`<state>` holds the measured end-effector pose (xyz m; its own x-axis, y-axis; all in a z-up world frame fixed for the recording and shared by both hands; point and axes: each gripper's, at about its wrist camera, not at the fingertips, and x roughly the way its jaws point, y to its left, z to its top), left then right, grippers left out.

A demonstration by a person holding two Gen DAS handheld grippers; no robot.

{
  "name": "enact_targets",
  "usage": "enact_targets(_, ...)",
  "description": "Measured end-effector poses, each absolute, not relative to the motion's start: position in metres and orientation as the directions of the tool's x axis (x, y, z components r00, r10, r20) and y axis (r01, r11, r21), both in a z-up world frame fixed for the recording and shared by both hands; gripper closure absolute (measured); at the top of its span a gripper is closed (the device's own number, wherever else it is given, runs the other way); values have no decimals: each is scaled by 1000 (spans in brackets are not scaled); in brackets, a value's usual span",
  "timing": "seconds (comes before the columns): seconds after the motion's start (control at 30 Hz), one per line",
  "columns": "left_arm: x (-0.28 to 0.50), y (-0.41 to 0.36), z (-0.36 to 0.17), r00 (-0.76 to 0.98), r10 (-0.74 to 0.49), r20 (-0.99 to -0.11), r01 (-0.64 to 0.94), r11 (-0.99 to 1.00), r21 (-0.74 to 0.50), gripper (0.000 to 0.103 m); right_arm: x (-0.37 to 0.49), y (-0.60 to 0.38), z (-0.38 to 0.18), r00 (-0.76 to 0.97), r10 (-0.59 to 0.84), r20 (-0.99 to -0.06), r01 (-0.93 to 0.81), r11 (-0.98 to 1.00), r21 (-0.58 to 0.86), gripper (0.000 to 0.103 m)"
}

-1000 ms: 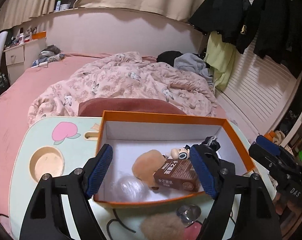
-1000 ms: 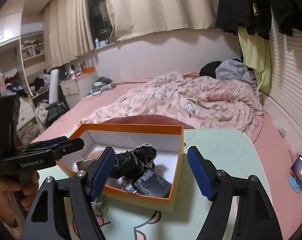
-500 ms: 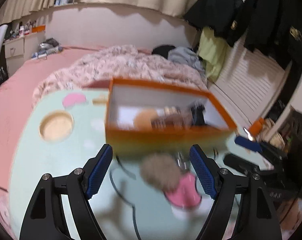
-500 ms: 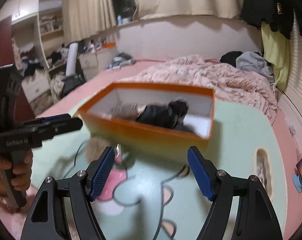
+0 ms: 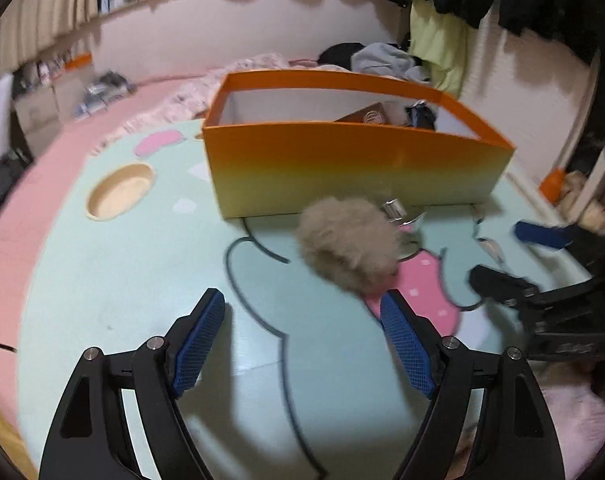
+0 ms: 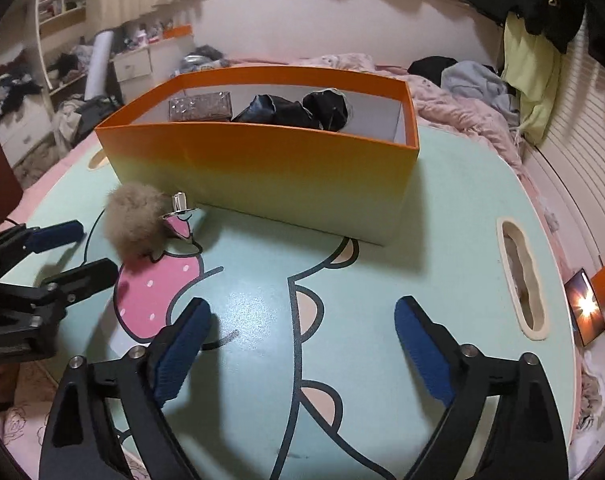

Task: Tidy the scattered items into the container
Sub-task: 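Open both tools and withdraw them from the box, then grasp the tan fuzzy plush with the left tool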

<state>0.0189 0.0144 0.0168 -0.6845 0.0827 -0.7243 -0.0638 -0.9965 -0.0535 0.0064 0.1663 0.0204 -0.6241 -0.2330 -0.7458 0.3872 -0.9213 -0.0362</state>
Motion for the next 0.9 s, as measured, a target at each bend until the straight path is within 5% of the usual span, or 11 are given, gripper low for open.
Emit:
enact_targets(0.13, 18, 15, 15, -681, 62, -729, -57, -998, -32, 12, 8, 166, 19, -620, -231, -750, 393, -919, -42, 5)
enact_targets(0.77, -4, 23, 33, -706, 113, -699, -117, -992, -42, 11, 8, 167, 21, -619, -241, -747, 392, -919, -28, 4)
enact_targets(0.8, -4, 24, 34, -708, 124, -695, -126, -991, -48, 12, 8, 167, 21, -619, -241, -747, 393, -919, -28, 4)
enact_targets(0.9, -6, 28, 35, -711, 135, -690, -144, -989, -46, 40, 8, 166, 22, -619, -243, -747, 392, -919, -26, 4)
